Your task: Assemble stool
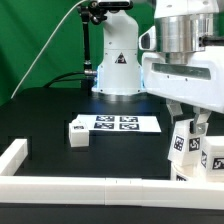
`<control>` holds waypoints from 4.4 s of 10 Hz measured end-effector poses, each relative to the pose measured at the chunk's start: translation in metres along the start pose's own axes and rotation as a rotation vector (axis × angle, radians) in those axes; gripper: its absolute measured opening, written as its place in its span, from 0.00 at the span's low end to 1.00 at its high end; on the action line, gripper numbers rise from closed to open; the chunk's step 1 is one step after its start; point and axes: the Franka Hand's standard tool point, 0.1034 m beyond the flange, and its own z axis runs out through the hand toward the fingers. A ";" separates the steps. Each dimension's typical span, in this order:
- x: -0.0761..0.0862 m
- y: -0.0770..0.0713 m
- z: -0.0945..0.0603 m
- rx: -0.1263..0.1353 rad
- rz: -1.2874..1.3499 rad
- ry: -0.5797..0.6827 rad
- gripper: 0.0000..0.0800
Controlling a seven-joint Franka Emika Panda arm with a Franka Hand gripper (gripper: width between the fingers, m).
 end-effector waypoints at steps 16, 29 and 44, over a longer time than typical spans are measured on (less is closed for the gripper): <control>-0.003 -0.006 -0.002 0.099 0.936 -0.121 0.73; -0.013 -0.017 -0.013 0.020 -0.238 -0.042 0.81; 0.001 -0.013 -0.006 -0.023 -1.599 0.069 0.81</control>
Offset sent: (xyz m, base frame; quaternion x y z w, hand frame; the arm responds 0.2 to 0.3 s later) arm -0.0110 -0.0086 -0.0121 0.0515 0.0016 0.3026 0.9517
